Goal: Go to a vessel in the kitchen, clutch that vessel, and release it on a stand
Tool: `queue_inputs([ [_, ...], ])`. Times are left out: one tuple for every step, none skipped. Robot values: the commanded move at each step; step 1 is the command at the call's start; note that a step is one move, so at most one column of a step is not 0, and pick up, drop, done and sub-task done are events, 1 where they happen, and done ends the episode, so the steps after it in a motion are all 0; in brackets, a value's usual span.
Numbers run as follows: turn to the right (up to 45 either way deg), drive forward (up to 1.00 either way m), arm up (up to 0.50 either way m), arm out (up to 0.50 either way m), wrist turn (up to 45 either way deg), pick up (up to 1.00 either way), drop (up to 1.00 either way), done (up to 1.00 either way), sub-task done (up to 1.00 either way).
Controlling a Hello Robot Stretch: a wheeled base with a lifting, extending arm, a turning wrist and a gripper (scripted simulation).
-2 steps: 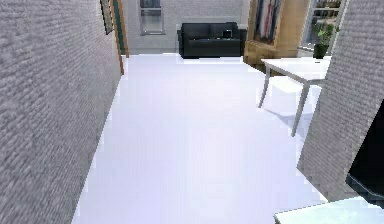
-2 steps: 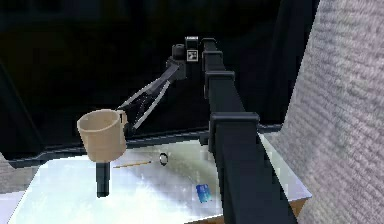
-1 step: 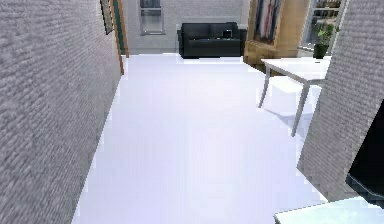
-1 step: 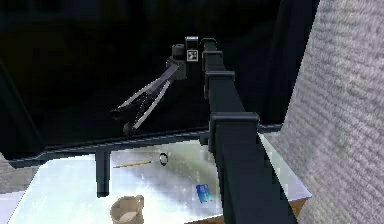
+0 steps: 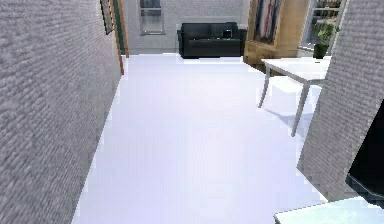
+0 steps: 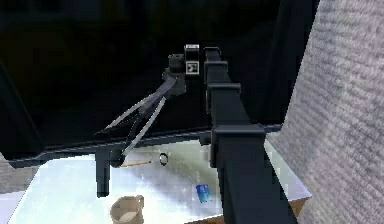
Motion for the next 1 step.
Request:
queue_inputs([
  [0.0,0.00,0.00,0.00,0.0,0.00,0.00,1.00,0.00],
])
